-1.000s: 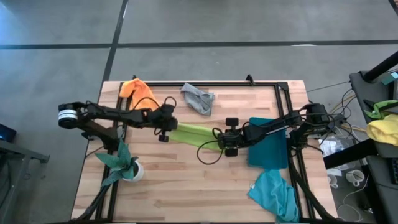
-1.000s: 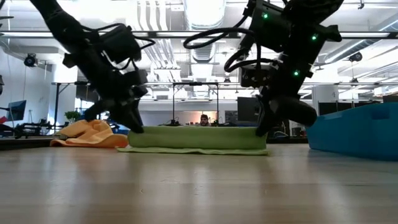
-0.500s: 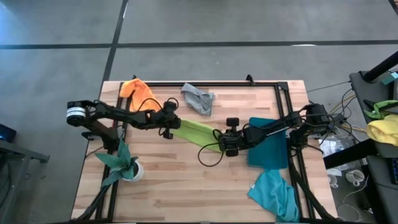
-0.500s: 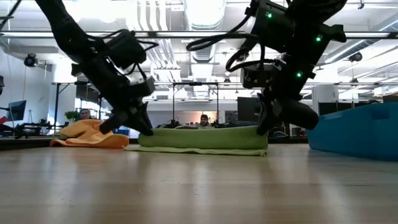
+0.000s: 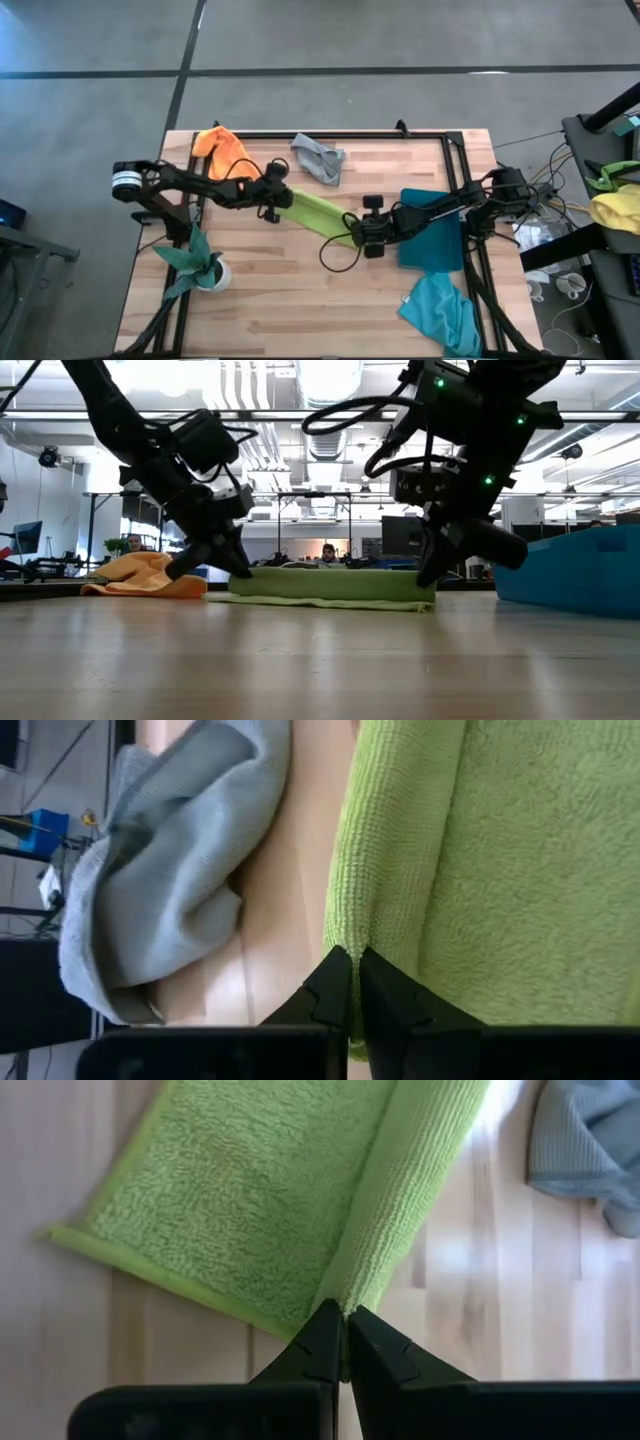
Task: Roll microfiber towels into tight, uniform cylinder then place into a basket
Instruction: Roll the green towel
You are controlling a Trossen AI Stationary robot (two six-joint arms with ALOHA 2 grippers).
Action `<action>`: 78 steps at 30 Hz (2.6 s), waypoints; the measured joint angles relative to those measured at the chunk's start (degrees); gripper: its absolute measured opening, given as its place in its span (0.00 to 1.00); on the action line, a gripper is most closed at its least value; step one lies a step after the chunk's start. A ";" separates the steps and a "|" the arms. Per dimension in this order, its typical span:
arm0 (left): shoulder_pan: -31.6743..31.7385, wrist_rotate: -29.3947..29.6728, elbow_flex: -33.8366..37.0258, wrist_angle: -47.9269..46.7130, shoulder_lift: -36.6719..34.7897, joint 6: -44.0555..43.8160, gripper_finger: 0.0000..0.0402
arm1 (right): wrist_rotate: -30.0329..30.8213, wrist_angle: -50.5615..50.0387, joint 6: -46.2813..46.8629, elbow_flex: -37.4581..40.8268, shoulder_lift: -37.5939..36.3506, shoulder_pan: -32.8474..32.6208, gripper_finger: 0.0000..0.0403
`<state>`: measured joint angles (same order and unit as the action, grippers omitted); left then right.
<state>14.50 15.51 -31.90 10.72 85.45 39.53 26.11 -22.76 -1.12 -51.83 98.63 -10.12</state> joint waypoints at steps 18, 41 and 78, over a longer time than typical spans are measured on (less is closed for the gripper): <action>0.00 -4.81 -2.89 -17.65 -2.44 -3.18 0.23 | -10.55 1.47 6.27 -2.04 0.00 -0.28 0.30; 0.09 -7.92 -6.61 -28.59 -6.43 -3.17 0.23 | -17.52 3.06 15.68 -7.63 0.50 -0.35 0.33; 14.90 -27.42 -26.91 -43.15 15.32 -15.38 0.58 | -32.46 5.08 34.40 -0.90 2.30 16.07 0.39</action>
<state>29.40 -11.91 -58.81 -32.43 100.76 24.15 -6.35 -17.68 33.28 -52.73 100.93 5.95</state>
